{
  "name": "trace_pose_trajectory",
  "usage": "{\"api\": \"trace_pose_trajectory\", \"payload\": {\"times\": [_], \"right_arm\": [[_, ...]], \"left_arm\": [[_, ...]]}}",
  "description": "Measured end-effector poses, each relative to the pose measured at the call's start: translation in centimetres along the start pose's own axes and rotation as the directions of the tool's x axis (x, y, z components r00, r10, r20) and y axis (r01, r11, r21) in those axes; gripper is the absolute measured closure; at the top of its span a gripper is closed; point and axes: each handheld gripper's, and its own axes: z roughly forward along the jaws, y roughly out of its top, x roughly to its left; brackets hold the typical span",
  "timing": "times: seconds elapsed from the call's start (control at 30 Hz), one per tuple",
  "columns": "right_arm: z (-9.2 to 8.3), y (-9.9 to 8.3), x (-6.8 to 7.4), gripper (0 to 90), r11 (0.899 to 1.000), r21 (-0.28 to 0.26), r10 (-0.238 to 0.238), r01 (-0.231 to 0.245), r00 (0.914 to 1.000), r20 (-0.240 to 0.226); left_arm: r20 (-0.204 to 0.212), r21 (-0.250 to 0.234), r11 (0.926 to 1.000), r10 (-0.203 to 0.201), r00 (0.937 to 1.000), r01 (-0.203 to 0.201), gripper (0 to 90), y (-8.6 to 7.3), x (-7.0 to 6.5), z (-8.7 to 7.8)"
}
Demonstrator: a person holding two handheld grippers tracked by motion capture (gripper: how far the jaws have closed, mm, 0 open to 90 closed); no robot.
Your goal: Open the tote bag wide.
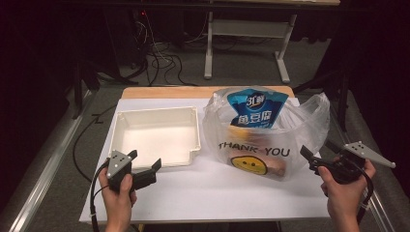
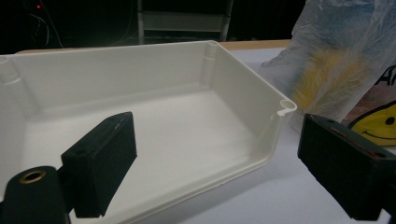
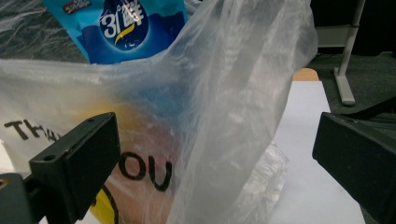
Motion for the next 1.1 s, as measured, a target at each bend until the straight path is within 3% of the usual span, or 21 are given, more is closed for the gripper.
{"api": "trace_pose_trajectory", "payload": {"times": [0.27, 0.5, 0.63, 0.77, 1.1], "right_arm": [[0.8, 0.9, 0.0, 1.0, 1.0, 0.0, 0.009, -0.009, 0.9999, 0.011], [0.7, 0.8, -0.4, 1.7, 1.0, -0.002, 0.021, -0.021, 0.9996, 0.016], [0.5, 0.4, -0.4, 2.0, 1.0, 0.001, 0.008, -0.008, 0.9999, 0.012], [-0.2, -0.8, -0.8, 2.5, 1.0, 0.014, -0.002, 0.002, 0.9998, 0.019], [-0.7, -0.9, -1.0, 5.2, 1.0, 0.004, 0.012, -0.012, 0.9997, 0.02]], "left_arm": [[0.048, -0.005, 0.9997, 0.023, 0.9986, -0.022, 12.9, 1.3, -2.2, 1.8], [0.055, -0.005, 0.9994, 0.035, 0.9979, -0.035, 13.7, 1.5, -2.9, 2.4], [0.051, -0.006, 0.9998, 0.021, 0.9985, -0.021, 13.7, 0.7, -2.6, 2.3], [0.031, 0.013, 0.9999, 0.001, 0.9995, -0.001, 13.7, -0.3, -1.5, 2.1], [0.019, -0.006, 0.9999, -0.013, 0.9997, 0.013, 14.6, -0.2, -0.8, 1.4]]}}
